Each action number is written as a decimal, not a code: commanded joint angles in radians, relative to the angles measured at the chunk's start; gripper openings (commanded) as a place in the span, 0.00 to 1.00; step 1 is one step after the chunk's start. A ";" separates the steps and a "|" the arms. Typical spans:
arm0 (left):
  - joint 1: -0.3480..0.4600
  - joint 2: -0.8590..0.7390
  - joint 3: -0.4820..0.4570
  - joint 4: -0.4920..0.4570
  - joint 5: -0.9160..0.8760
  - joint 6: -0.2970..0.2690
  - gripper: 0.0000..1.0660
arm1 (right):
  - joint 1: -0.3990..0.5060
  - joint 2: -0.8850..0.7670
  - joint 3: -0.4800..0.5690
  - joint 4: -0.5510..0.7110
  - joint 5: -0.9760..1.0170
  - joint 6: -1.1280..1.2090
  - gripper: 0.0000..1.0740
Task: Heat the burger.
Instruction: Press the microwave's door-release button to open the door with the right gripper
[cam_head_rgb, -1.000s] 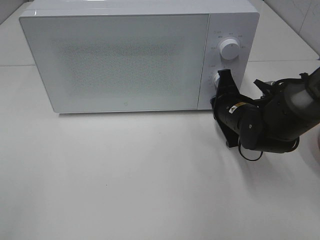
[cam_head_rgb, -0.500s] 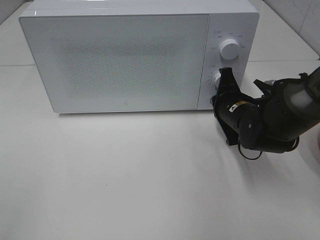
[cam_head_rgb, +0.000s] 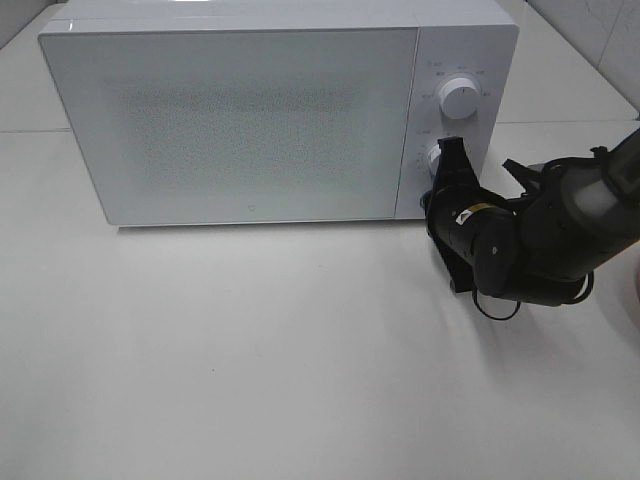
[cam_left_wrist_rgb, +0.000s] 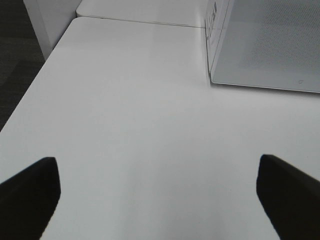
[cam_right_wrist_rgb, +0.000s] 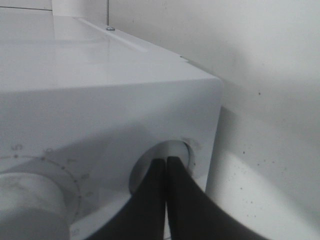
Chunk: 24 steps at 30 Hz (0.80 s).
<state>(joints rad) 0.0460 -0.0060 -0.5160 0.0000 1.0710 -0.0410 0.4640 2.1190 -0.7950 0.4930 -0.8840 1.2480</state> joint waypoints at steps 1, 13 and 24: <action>0.003 -0.013 -0.001 -0.007 0.000 0.000 0.96 | -0.005 -0.009 -0.042 -0.005 -0.096 -0.030 0.00; 0.003 -0.013 -0.001 -0.007 0.000 0.000 0.96 | -0.005 -0.009 -0.059 -0.005 -0.104 -0.030 0.00; 0.003 -0.013 -0.001 -0.007 0.000 0.000 0.96 | -0.057 -0.009 -0.119 -0.038 -0.093 -0.012 0.00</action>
<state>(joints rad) 0.0460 -0.0060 -0.5160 0.0000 1.0710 -0.0410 0.4350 2.1250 -0.8500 0.4910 -0.7910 1.2380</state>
